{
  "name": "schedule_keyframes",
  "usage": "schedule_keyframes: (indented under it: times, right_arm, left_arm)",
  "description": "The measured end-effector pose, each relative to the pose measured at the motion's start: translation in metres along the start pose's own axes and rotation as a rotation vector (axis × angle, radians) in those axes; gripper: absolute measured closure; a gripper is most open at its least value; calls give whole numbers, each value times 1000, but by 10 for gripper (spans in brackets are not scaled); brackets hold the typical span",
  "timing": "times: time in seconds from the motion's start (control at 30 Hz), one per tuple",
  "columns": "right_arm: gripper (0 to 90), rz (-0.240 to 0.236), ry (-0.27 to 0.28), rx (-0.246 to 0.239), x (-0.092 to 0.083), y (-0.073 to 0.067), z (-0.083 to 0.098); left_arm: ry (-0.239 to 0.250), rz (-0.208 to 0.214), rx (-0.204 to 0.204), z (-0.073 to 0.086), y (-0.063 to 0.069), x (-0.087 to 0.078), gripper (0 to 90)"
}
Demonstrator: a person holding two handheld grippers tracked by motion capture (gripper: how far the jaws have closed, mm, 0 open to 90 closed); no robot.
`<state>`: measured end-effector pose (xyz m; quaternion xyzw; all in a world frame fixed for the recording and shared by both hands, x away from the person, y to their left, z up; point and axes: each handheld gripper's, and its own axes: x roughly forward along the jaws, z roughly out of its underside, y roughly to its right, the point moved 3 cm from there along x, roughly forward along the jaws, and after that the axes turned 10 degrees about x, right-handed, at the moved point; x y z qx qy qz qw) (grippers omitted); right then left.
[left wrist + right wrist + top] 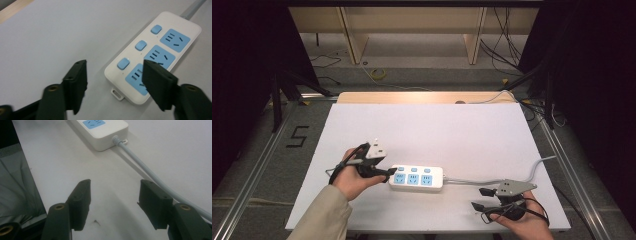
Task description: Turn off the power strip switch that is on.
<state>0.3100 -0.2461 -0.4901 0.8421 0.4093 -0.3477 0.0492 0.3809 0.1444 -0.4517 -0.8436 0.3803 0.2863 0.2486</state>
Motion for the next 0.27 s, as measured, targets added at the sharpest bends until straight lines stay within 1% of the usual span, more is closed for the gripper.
schedule_keyframes:
  times: [0.03, 0.07, 0.1, 0.13, 0.2, 0.27]
  right_arm:
    - [438, 1, 0, -1, 0, 0, 0]
    - [437, 1, -1, -2, 0, 0, 0]
    - [436, 1, 0, -1, 1, 0, 0]
    - [434, 1, -1, -1, 1, 0, 0]
    - [425, 4, 2, -5, 1, 0, 0]
    - [424, 6, 5, -6, 1, 0, 0]
  left_arm:
    - [23, -12, -29, 8, 1, -2, 286]
    - [39, -16, -46, 13, 2, -4, 263]
    - [43, -19, -57, 20, 2, -6, 241]
    - [45, -21, -68, 24, 3, -7, 215]
    - [70, -44, -76, 29, 1, -11, 187]
    - [93, -53, -96, 32, 0, -13, 168]
